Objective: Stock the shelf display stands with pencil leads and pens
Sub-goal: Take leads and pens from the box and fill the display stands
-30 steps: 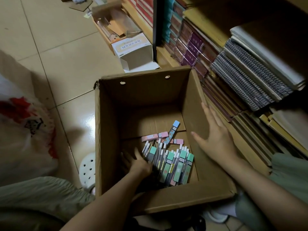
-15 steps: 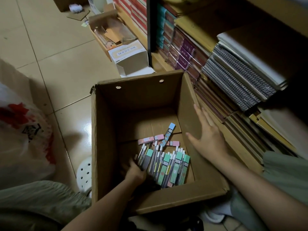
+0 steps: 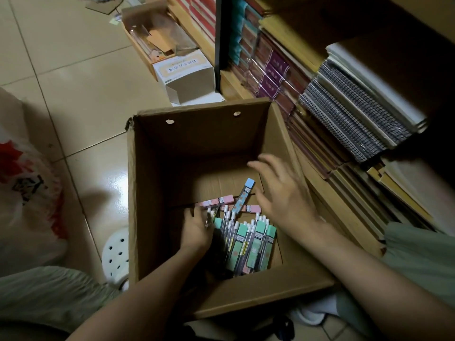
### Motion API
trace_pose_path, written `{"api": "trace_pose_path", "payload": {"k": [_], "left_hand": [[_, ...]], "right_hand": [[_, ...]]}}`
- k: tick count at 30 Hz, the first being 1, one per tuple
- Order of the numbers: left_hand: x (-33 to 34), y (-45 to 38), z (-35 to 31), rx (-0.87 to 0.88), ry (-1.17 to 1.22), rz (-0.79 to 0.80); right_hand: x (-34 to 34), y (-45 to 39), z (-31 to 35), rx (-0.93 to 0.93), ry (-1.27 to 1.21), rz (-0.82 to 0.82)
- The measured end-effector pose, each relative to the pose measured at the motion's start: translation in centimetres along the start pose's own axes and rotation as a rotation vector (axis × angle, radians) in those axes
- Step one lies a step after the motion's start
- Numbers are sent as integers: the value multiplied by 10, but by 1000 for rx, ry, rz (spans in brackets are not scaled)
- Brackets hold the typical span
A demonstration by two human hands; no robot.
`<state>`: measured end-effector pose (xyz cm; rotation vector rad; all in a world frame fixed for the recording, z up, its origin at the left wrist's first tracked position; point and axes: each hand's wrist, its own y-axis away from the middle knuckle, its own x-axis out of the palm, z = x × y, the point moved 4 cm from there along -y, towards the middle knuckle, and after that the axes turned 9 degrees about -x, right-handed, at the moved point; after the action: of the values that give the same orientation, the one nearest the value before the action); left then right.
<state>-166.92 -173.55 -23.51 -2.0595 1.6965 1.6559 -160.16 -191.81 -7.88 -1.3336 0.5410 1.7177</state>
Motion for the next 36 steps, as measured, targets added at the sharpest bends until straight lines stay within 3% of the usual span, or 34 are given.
{"api": "trace_pose_path", "payload": {"k": [3,6,12,19,24,29,33,36], "left_hand": [[-4,-16,-12,89,22,-67],[1,-31,-12,71,17,-70],[16,-40,-12,42,29,-104],[22,-43,-21,-71,51,-96],[19,-35,-24,-49,240,-104],[5,-16,-30,-123,613,-59],[-11,-4,-41,-182,1090,174],[-23,0,-46,-202,1290,298]], "right_hand": [[45,5,-1,288,-216,354],[82,27,-17,505,-129,664],[115,37,-23,561,28,858],[121,38,-23,519,-3,724],[121,42,-28,639,-165,599],[113,40,-29,739,-318,489],[96,30,-29,778,-517,305],[80,19,-28,774,-631,170]]}}
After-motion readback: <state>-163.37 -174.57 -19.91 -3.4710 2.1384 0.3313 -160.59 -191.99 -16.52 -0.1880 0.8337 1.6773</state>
